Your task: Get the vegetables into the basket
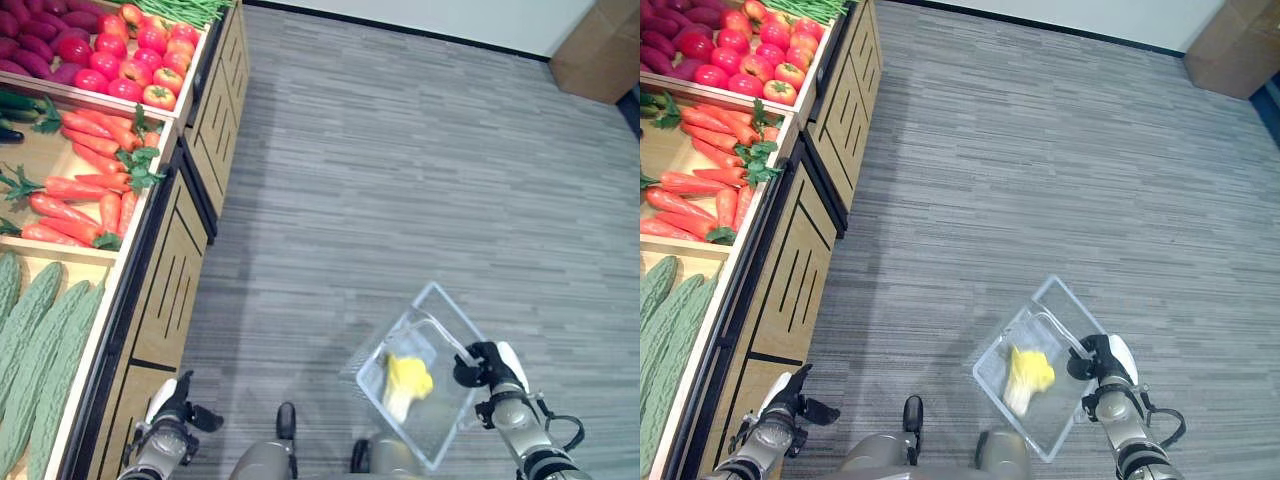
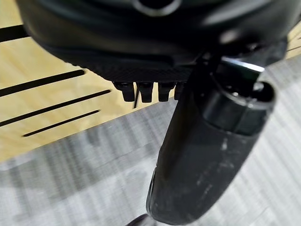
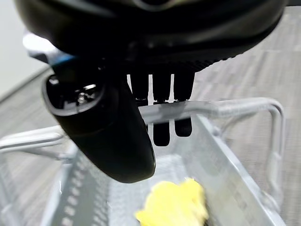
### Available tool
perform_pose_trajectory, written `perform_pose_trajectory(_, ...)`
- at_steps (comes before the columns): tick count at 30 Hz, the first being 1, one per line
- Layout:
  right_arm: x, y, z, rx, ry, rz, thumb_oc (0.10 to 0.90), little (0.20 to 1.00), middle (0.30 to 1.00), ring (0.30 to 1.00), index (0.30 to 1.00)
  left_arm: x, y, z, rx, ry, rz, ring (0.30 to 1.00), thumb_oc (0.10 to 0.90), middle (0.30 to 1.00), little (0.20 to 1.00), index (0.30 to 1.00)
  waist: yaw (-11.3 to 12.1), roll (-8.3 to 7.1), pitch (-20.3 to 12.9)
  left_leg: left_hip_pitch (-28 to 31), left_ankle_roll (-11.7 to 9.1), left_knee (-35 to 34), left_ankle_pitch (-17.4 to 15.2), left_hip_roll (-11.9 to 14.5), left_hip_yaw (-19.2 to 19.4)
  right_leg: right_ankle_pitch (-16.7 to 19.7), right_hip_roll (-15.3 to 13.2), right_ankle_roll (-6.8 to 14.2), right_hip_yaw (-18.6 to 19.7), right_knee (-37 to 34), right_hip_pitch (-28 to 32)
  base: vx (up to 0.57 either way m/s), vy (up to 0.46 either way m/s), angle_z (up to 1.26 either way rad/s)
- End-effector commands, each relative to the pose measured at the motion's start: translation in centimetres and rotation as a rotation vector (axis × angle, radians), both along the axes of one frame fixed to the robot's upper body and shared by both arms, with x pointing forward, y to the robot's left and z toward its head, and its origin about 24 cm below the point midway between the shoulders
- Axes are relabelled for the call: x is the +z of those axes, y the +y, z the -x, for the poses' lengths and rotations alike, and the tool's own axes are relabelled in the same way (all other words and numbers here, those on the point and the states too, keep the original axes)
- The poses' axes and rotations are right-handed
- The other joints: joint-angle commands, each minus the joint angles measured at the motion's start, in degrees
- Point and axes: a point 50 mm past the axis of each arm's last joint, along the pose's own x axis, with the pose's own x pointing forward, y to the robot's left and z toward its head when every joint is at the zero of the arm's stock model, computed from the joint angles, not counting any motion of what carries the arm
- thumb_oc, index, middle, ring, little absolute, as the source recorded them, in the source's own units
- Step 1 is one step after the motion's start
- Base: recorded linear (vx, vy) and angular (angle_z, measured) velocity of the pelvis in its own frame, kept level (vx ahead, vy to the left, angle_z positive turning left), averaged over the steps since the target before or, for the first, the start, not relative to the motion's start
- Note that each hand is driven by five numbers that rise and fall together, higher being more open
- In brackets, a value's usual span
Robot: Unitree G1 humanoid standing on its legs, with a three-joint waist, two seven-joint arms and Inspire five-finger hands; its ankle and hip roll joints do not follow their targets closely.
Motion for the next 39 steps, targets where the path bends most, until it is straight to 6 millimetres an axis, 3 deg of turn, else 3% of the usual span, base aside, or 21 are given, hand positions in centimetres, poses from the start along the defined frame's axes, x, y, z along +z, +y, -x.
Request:
perform_pose_trajectory(1,3.4,-3.5,-1.6,-0.074,-0.150,0.098,0.400,0.300,0.300,0.300,0.300,0.7,0.9,-0.4,0.023,-0.051,-0.019,1.000,0.900,1.000,1.000,1.000,-0.89,-0.51,1.35,-0.22,-5.32,5.00,-5.13,4.34,0.03,15.98,0.26,0.71,-0.33,-15.81,4.83,0.16,-0.013,0.08)
perform_pose_trajectory(6,3.9,-3.0,-2.1,-0.042,-0.176,0.099,0.400,0.300,0.300,0.300,0.300,0.4,0.0,-0.7,0.015,-0.048,0.003,1.000,0.900,1.000,1.000,1.000,-3.43,0.17,2.70,5.44,-6.40,5.69,-8.34,3.59,-3.44,18.10,2.17,1.92,2.75,-24.40,0.75,0.33,-0.083,0.28)
perform_pose_trajectory(7,4.0,-2.9,-2.0,-0.031,-0.183,0.097,0.400,0.300,0.300,0.300,0.300,0.2,-0.3,-0.6,0.010,-0.042,0.014,1.000,0.900,1.000,1.000,1.000,-4.27,0.43,2.41,8.16,-7.09,6.41,-9.49,3.63,-5.82,19.65,2.87,2.07,4.14,-24.55,-0.66,0.39,-0.154,0.58)
perform_pose_trajectory(10,4.2,-2.9,-2.0,-0.013,-0.185,0.102,0.400,0.300,0.300,0.300,0.300,0.0,-0.6,-0.3,0.012,-0.031,0.022,1.000,0.900,1.000,1.000,1.000,-4.59,0.82,1.11,10.37,-8.27,7.33,-10.41,4.63,-7.40,18.92,3.18,1.13,3.04,-23.72,0.39,0.35,-0.238,0.88)
perform_pose_trajectory(13,4.3,-3.3,-1.6,-0.003,-0.177,0.124,0.400,0.300,0.300,0.300,0.300,-0.6,-0.6,1.0,0.142,-0.030,0.068,1.000,0.900,1.000,1.000,1.000,-4.29,1.71,-0.33,11.45,-10.58,9.78,-7.45,7.94,-9.49,15.64,5.51,-1.33,1.05,-20.61,1.34,0.33,-0.333,0.22)
perform_pose_trajectory(15,4.5,-4.0,-1.1,-0.019,-0.176,0.134,0.400,0.300,0.300,0.300,0.300,-0.9,-0.7,1.6,0.198,-0.018,0.091,1.000,0.900,1.000,1.000,1.000,-4.24,2.10,-0.68,10.22,-12.29,14.46,-2.57,9.50,-10.13,13.53,6.67,-2.85,0.14,-19.89,2.56,0.22,-0.264,0.13)
perform_pose_trajectory(18,4.7,-5.0,-0.4,-0.052,-0.174,0.156,0.400,0.300,0.300,0.300,0.300,-0.9,-1.1,1.0,0.221,-0.046,0.111,1.000,0.900,1.000,1.000,1.000,-3.61,1.23,0.76,2.69,-13.11,27.94,3.56,8.90,-11.37,11.22,7.00,-5.25,-0.65,-19.71,5.35,0.17,-0.282,0.34)
perform_pose_trajectory(19,4.6,-5.8,0.1,-0.094,-0.165,0.165,0.400,0.300,0.300,0.300,0.300,-0.7,-1.5,0.2,0.217,-0.068,0.121,1.000,0.900,1.000,1.000,1.000,-3.46,0.69,1.74,-1.27,-12.41,31.38,4.97,9.53,-8.57,9.52,6.73,-6.42,-1.35,-19.55,7.28,0.18,-0.274,0.30)
perform_pose_trajectory(20,4.6,-5.9,0.3,-0.107,-0.169,0.161,0.400,0.300,0.300,0.300,0.300,-0.7,-1.7,-0.2,0.212,-0.075,0.128,1.000,0.900,1.000,1.000,1.000,-3.23,0.54,2.18,-3.47,-11.93,31.14,4.42,9.53,-7.58,8.92,6.52,-6.58,-1.47,-19.65,8.25,0.20,-0.212,0.17)
perform_pose_trajectory(23,4.4,-6.4,1.0,-0.145,-0.155,0.165,0.400,0.300,0.300,0.300,0.300,-0.7,-2.0,-0.3,0.184,-0.064,0.123,1.000,0.900,1.000,1.000,1.000,-2.60,0.47,2.29,-9.27,-11.19,27.00,1.07,9.51,-4.74,7.08,5.63,-6.15,-2.14,-20.03,10.63,0.23,-0.036,0.40)
perform_pose_trajectory(24,4.2,-6.6,1.4,-0.161,-0.143,0.170,0.400,0.300,0.300,0.300,0.300,-0.8,-2.0,-0.2,0.171,-0.059,0.113,1.000,0.900,1.000,1.000,1.000,-2.27,0.99,1.85,-11.17,-11.02,18.57,0.02,10.99,-2.79,5.34,5.11,-5.48,-2.25,-20.00,11.87,0.46,0.173,0.59)
perform_pose_trajectory(25,4.0,-6.5,1.4,-0.166,-0.140,0.169,0.400,0.300,0.300,0.300,0.300,-0.7,-2.0,-0.4,0.153,-0.054,0.098,1.000,0.900,1.000,1.000,1.000,-1.86,2.29,1.39,-12.74,-11.66,9.85,4.63,12.92,-2.17,4.22,5.51,-4.86,-2.12,-20.24,13.65,0.48,0.228,0.24)
perform_pose_trajectory(27,3.5,-6.3,1.5,-0.164,-0.112,0.169,0.400,0.300,0.300,0.300,0.300,-0.6,-1.7,-0.5,0.134,-0.052,0.080,1.000,0.900,1.000,1.000,1.000,-0.88,2.67,1.33,-13.61,-12.39,6.85,7.61,13.37,-3.18,3.40,5.44,-4.46,-1.19,-20.55,15.92,0.37,0.211,-0.10)
perform_pose_trajectory(29,3.1,-5.8,1.4,-0.132,-0.087,0.167,0.400,0.300,0.300,0.300,0.300,-0.8,-1.4,0.4,0.153,-0.033,0.074,1.000,0.900,1.000,1.000,1.000,0.23,2.28,0.26,-13.10,-12.23,7.18,7.01,11.72,-4.56,2.73,3.82,-3.42,0.84,-20.46,18.68,0.45,0.370,-0.42)
perform_pose_trajectory(32,2.7,-5.6,1.8,-0.138,-0.065,0.158,0.400,0.300,0.300,0.300,0.300,-0.8,-1.0,0.8,0.134,-0.017,0.061,1.000,0.900,1.000,1.000,1.000,0.32,0.97,-0.48,-12.61,-10.57,8.80,4.59,9.91,-2.75,3.60,1.67,-2.12,2.33,-19.05,18.81,0.29,0.318,-0.53)
perform_pose_trajectory(38,2.3,-4.4,0.9,-0.119,-0.072,0.128,0.400,0.300,0.300,0.300,0.300,0.2,-0.1,-0.8,0.105,-0.062,0.031,1.000,0.900,1.000,1.000,1.000,0.58,-1.41,-0.01,-13.74,-8.25,12.83,0.24,6.98,-0.63,9.52,-1.27,-0.38,3.72,-16.19,16.74,0.13,0.207,-0.21)
perform_pose_trajectory(39,2.1,-4.1,0.8,-0.111,-0.067,0.122,0.400,0.300,0.300,0.300,0.300,0.5,0.2,-1.1,0.111,-0.078,0.023,1.000,0.900,1.000,1.000,1.000,0.69,-2.18,-0.01,-14.13,-7.81,13.89,-1.00,6.25,-0.21,12.04,-2.02,0.09,3.64,-16.08,16.64,0.10,0.126,0.20)
